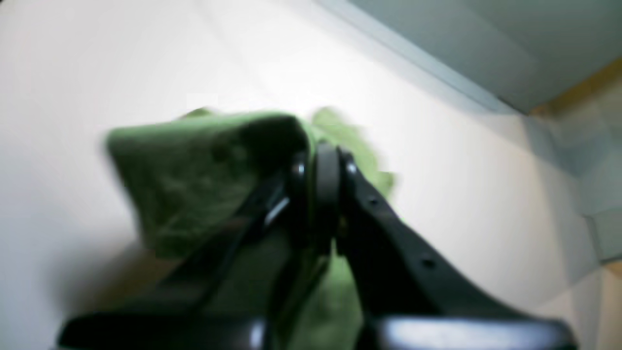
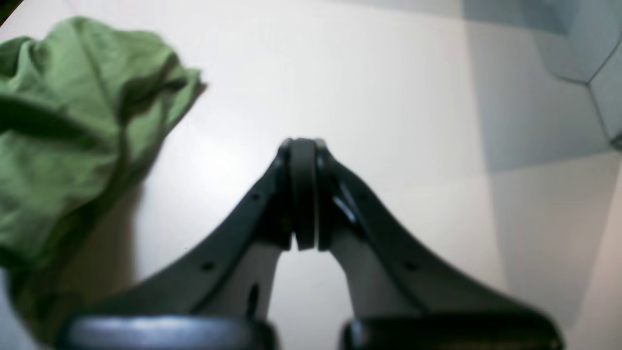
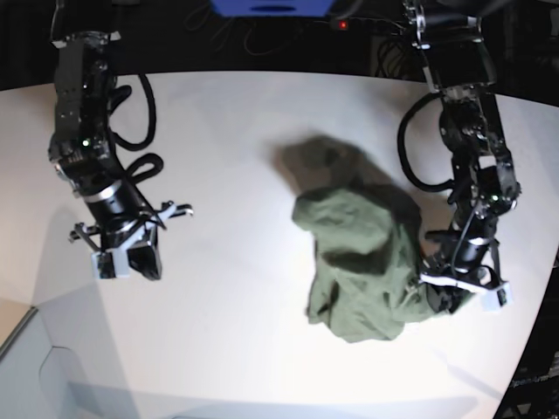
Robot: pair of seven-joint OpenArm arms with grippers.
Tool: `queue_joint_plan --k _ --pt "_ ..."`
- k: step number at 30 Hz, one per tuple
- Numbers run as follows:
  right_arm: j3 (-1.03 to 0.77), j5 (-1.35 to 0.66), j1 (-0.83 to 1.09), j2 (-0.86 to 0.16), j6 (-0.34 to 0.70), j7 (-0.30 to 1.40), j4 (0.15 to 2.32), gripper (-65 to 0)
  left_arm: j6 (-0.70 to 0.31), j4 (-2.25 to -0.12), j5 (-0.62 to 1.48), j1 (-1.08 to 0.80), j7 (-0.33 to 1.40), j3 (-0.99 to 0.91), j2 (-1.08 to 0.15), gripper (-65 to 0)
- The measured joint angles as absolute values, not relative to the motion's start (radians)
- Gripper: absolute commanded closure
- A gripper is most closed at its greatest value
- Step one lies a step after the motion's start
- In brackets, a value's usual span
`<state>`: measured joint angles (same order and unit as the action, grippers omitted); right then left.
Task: Layout the t-shirt on the table in an organized manner, then fold the t-shirt properly
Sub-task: 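Lift and shake the t-shirt with the left gripper, then release it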
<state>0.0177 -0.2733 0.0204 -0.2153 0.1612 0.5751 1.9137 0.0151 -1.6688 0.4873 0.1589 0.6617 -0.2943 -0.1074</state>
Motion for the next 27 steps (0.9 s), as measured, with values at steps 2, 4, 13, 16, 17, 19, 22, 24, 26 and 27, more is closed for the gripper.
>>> queue_joint_plan --k 2,4,13,16,17,19,22,24,26,27 --pt "0.022 -0.278 0.005 -0.210 0.161 0.586 1.923 0.0 0.001 -1.725 0.497 0.171 0.688 -0.289 -0.101 -0.4" --pt "0.023 -0.277 0.012 -0.207 0.161 0.621 1.919 0.0 0.001 -1.771 0.493 0.175 0.697 -0.289 -0.102 -0.4" --pt "0.031 -0.270 0.077 -0.192 0.161 0.632 1.910 0.0 0.004 -1.917 0.489 0.217 0.699 -0.300 -0.078 -0.4" --pt "-0.028 -0.279 0.110 -0.213 0.165 0.632 1.910 0.0 0.001 -1.917 0.495 0.256 0.716 -0.381 -0.064 -0.4" --pt "-0.052 -0.268 0.118 -0.230 0.163 0.633 1.910 0.0 0.009 -1.916 0.490 0.273 0.714 -0.411 -0.066 -0.4" --pt "-0.098 -0.267 0.134 -0.250 0.160 0.628 1.908 0.0 0.015 -1.913 0.496 0.310 0.706 -0.446 -0.073 -0.4" --pt "-0.132 -0.275 0.168 -0.253 0.160 0.629 1.909 0.0 0.012 -1.913 0.561 0.363 0.712 -0.447 -0.080 -0.4" --pt "-0.166 -0.276 0.193 -0.253 0.160 0.632 1.908 0.0 0.012 -1.913 0.566 0.407 0.719 -0.445 -0.078 -0.4" --pt "-0.202 -0.270 0.209 -0.253 0.160 0.632 1.908 0.0 0.012 -1.912 0.565 0.450 0.714 -0.445 -0.082 -0.3" --pt "-0.216 -0.271 0.217 -0.255 0.160 0.631 1.908 0.0 0.012 -1.912 0.566 0.467 0.715 -0.443 -0.090 -0.3"
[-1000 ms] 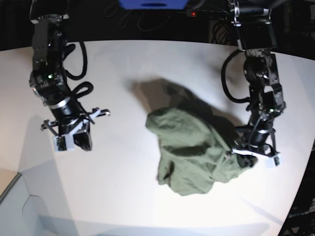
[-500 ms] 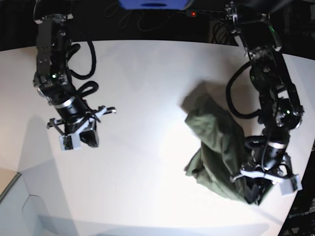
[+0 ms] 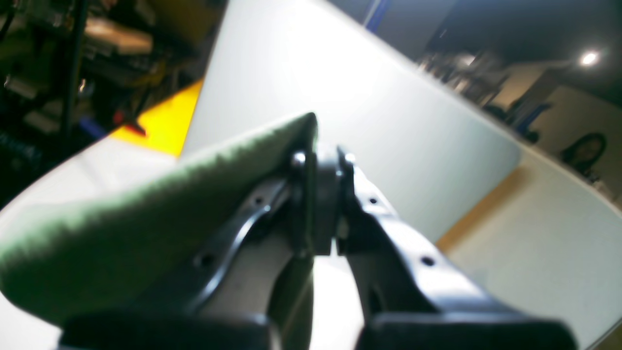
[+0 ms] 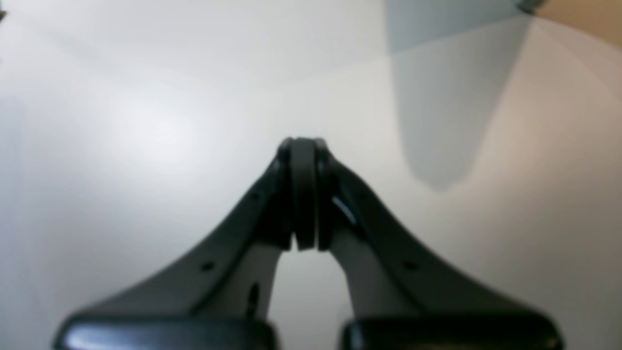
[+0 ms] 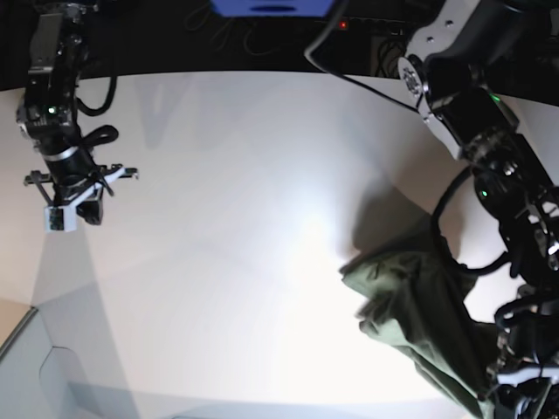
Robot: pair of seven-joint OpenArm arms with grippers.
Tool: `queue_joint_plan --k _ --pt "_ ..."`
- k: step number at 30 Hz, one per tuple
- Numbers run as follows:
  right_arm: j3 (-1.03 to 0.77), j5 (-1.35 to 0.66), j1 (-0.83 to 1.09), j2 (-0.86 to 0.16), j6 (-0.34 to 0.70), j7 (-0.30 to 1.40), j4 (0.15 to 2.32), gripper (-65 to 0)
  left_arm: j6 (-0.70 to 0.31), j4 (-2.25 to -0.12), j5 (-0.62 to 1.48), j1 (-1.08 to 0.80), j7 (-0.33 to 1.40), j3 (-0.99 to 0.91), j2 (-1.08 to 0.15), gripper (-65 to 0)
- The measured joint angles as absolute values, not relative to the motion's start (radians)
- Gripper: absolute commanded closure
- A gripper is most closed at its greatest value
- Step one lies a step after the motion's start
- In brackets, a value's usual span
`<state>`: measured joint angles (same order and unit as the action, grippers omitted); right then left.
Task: Layout the t-shirt on the table in an organized manner, then fold the t-shirt properly
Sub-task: 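Lift and shake the t-shirt with the left gripper, then release it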
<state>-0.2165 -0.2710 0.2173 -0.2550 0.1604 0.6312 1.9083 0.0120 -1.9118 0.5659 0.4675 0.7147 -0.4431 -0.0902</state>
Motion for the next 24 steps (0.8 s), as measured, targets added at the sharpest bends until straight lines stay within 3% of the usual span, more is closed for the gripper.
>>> queue_joint_plan --k 15,18,24 --pt "-0.307 -0.276 0.294 -0.231 0.160 0.632 1.909 0.0 0.011 -1.798 0.573 0.812 0.718 -0.437 -0.181 -0.3" --pt "-0.365 -0.274 0.294 -0.201 0.160 0.629 1.908 0.0 0.020 -1.775 0.560 0.850 0.695 -0.352 -0.187 -0.3" --pt "-0.411 -0.278 0.308 -0.189 0.161 0.627 1.909 0.0 0.004 -1.702 0.571 0.763 0.702 -0.186 0.001 -0.3"
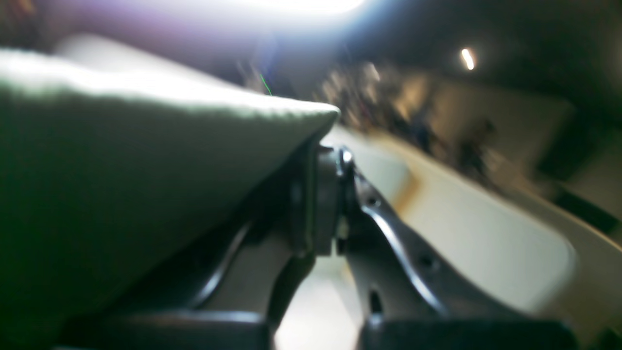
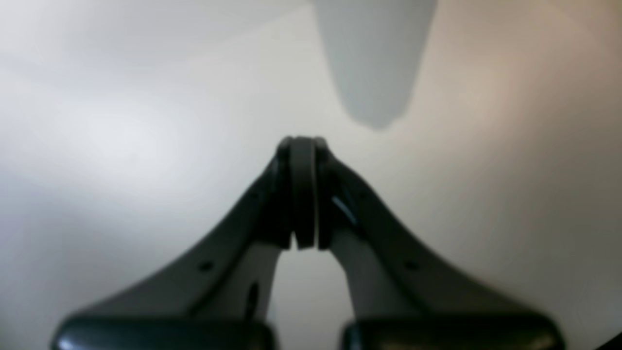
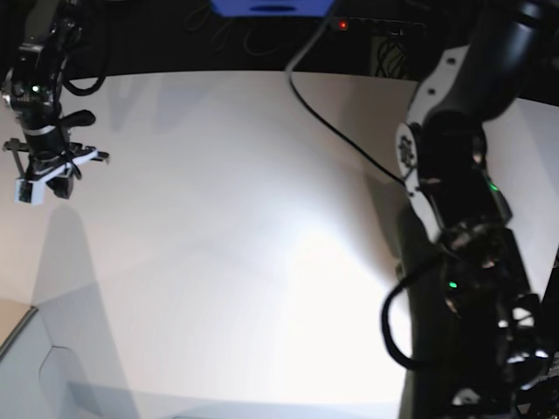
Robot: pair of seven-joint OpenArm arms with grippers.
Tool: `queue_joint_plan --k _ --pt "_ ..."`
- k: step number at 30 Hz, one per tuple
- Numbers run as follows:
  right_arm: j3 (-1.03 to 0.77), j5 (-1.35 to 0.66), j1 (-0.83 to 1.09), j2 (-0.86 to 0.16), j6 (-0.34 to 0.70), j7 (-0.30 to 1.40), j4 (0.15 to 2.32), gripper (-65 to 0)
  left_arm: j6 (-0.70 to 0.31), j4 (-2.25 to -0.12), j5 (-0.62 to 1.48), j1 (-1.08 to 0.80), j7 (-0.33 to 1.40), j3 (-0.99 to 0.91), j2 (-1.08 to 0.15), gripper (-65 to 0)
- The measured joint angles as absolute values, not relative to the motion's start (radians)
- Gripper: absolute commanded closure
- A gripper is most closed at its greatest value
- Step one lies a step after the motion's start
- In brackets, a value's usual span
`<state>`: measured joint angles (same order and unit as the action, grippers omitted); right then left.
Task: Layout the t-shirt on the table in an organized manner, then fold the t-shirt properly
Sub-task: 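Lift and shake the t-shirt with the left gripper, then release it, then grasp a t-shirt edge with the left gripper and pull it outward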
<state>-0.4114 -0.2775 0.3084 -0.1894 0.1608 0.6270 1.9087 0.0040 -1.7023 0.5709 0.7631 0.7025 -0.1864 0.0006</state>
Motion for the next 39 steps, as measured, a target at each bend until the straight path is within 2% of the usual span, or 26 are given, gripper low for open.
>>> queue_joint_plan --k 6,9,12,15,17,19,22,25,31,35,39 --pt "-0.455 -0.286 0.340 -0.188 0.161 0.628 1.909 0.0 0.004 -1.550 0.568 0.622 0.704 0.017 0.155 -0.9" --pt "-0.493 -0.275 0.362 -0.189 0.160 0.627 1.909 0.0 -0.003 -1.417 0.579 0.610 0.690 0.128 0.150 -2.3" --pt "-0.511 -0.270 0.368 -0.188 0.160 0.632 1.908 0.0 0.007 -1.218 0.573 0.617 0.667 0.272 0.145 -12.7" --pt "-0.511 -0.282 0.366 -0.183 0.160 0.623 1.909 0.0 0.007 -1.142 0.620 0.576 0.546 0.371 0.147 -23.7" --pt "-0.509 -0.278 0.387 -0.185 0.160 0.628 1.909 0.0 0.007 -1.127 0.653 0.553 0.489 0.410 0.146 -26.8" --pt "-0.509 -0.273 0.391 -0.177 0.160 0.636 1.909 0.0 0.006 -1.129 0.673 0.536 0.480 0.421 0.147 -26.2" --pt "-0.505 -0.277 0.381 -0.159 0.160 0.629 1.909 0.0 0.007 -1.216 0.703 0.489 0.480 0.415 0.131 -25.7" --pt "-0.507 -0.283 0.384 -0.159 0.160 0.629 1.909 0.0 -0.005 -1.368 0.735 0.414 0.470 0.401 0.013 -25.7" --pt "-0.505 -0.280 0.382 -0.153 0.161 0.628 1.909 0.0 0.006 -1.548 0.744 0.206 0.463 0.221 -0.189 -25.7" --pt "-0.503 -0.268 0.368 -0.156 0.257 0.640 1.906 0.0 0.018 -1.551 0.740 0.079 0.477 0.037 -0.245 -25.7" --pt "-0.500 -0.271 0.345 -0.137 0.281 0.624 1.907 0.0 0.012 -1.598 0.746 -0.023 0.458 -0.117 -0.247 -26.1"
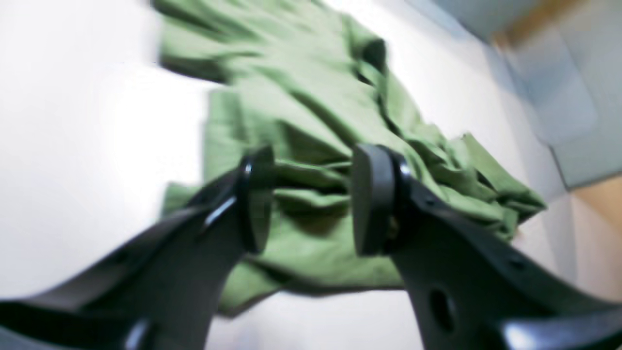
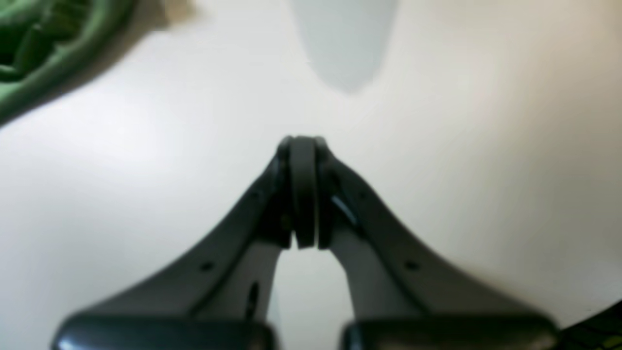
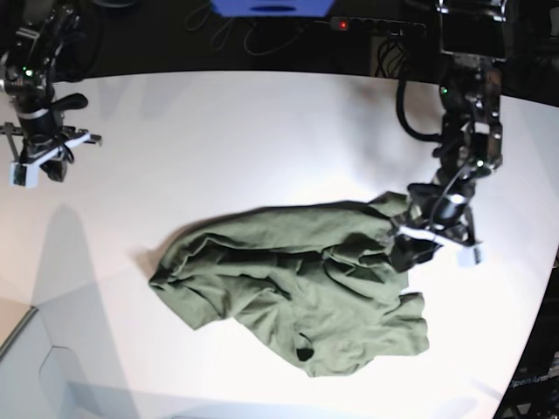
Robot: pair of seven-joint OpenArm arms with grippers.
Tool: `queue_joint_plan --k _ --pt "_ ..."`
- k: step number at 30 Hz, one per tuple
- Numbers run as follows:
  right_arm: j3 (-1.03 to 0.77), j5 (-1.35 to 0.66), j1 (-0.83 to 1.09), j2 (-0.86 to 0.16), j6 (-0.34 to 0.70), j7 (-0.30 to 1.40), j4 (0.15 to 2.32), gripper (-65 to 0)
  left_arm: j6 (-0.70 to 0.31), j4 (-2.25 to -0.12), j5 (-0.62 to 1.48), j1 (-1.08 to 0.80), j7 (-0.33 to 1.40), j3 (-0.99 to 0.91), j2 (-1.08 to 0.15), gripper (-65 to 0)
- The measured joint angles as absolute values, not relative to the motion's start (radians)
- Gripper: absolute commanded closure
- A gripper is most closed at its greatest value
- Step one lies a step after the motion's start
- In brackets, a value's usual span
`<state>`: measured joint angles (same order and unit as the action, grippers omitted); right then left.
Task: Layout the t-shirt on the table in an organized manner, then fold the t-shirt properly
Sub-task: 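Grasp a t-shirt edge with the left gripper and pull it outward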
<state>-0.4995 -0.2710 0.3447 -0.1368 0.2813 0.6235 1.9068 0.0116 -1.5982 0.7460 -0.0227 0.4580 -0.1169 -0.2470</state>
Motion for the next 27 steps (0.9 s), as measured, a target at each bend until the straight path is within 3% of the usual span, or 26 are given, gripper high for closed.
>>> queue_joint_plan --k 15,20,27 --pt "-0.429 -0.270 0.333 -0.138 0.290 0.629 1.906 0.0 0.007 -1.295 0.750 0.044 0.467 -0.180 -0.235 -25.9" --pt "-0.429 -0.270 0.332 -0.138 0.289 0.625 1.903 0.0 0.010 -1.239 0.741 0.070 0.452 -0.258 -0.207 -26.0" --pt "-0.429 -0.270 0.331 -0.138 0.289 0.628 1.841 0.0 0.008 -1.203 0.742 0.106 0.465 -0.214 -0.199 -26.0"
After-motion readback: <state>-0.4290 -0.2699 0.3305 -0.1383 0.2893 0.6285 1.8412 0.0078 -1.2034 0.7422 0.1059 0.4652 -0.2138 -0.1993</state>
